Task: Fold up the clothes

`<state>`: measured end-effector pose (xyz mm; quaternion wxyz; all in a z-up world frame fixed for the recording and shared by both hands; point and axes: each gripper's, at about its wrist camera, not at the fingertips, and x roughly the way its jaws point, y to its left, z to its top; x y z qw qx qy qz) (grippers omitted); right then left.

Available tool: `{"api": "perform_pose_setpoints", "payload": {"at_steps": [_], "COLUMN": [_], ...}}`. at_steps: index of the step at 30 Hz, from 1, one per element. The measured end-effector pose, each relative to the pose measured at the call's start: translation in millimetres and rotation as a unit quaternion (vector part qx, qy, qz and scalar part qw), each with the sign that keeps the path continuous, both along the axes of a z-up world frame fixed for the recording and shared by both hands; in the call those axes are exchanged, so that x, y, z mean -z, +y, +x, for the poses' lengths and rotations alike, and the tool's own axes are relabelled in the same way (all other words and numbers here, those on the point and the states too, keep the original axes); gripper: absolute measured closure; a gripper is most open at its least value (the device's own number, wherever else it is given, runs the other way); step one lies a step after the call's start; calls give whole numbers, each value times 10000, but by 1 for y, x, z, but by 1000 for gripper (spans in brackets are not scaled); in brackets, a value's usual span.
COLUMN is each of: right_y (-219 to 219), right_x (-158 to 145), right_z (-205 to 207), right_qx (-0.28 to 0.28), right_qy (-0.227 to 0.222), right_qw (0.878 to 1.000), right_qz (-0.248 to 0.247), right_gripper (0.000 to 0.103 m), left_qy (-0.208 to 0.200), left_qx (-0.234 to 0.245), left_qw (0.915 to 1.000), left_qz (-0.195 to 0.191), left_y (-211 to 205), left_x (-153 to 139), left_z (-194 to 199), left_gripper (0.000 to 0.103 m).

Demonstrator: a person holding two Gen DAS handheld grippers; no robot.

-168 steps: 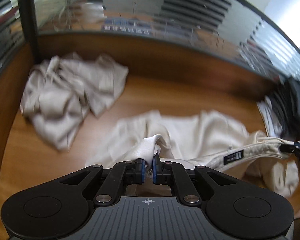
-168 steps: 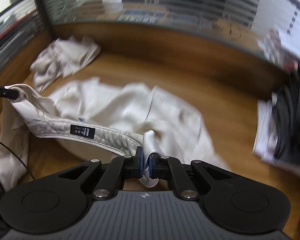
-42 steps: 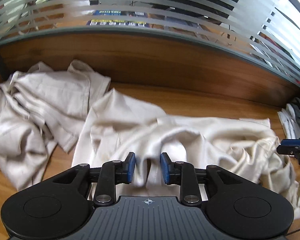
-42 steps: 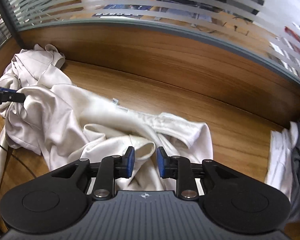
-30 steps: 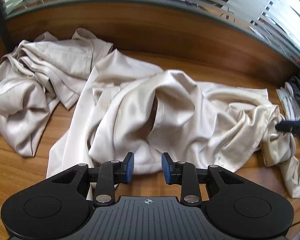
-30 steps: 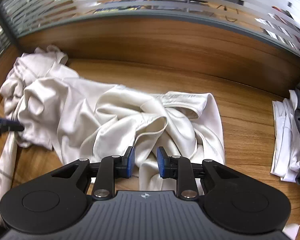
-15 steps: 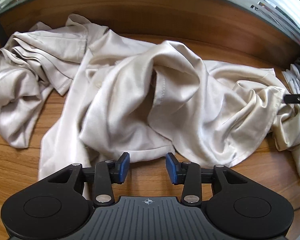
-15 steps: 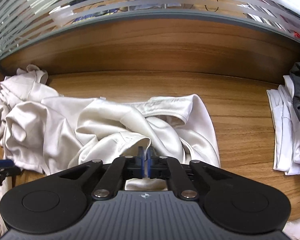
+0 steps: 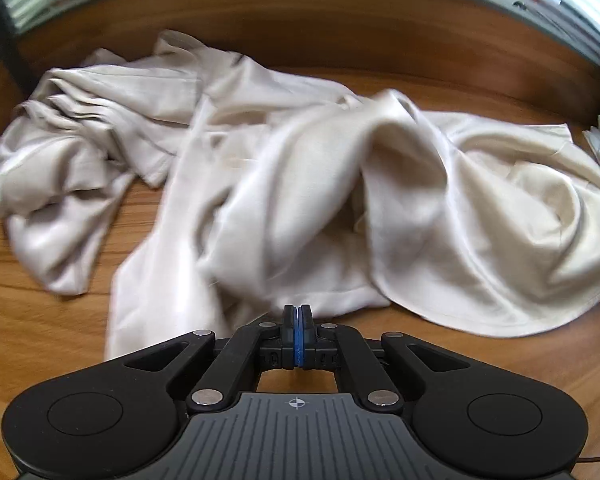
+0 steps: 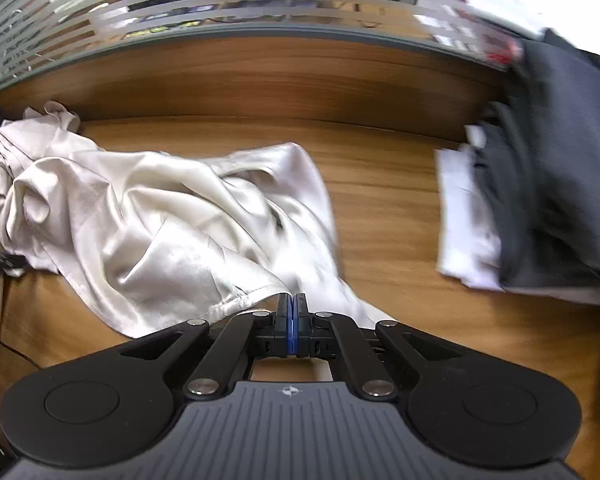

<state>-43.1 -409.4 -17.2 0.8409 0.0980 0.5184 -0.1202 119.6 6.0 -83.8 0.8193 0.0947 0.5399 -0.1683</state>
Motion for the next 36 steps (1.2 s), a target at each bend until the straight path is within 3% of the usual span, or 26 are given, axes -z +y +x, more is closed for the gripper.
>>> {"api": "perform_pose_setpoints", "payload": {"at_steps": [7,15,23,28,33,36], "right_y": [-4,-11,-14,0,17,26], "right_x": [-16,-19,6,18,30,38], "right_z": [-72,-159,-206,-221,-225,-221], "right_qx": [92,424,705,819,829,752], "right_qy": [260,787,999,819,563,500], "right_qw": [9992,9941,9904,9926,9949,9956], "right_qz": [-294,-620,-650,-357,70,244], "right_gripper": [103,103,101,76,49,45], "left_qy": [51,377,425,484,570,656], "left_qx": [155,716,1060,953,824,716], "left_qw": [9999,9965,9929,9935,9940,9939], "left_qz": [15,-208,-333,-388,-443,-514], "left_y": [36,16,-24,-40,-56,-64], "left_x": [-21,-10,4,13,23,27], "left_z": [-36,-80,-109,-112,-113,-110], "left_gripper": [101,98,68,58,56,55]}}
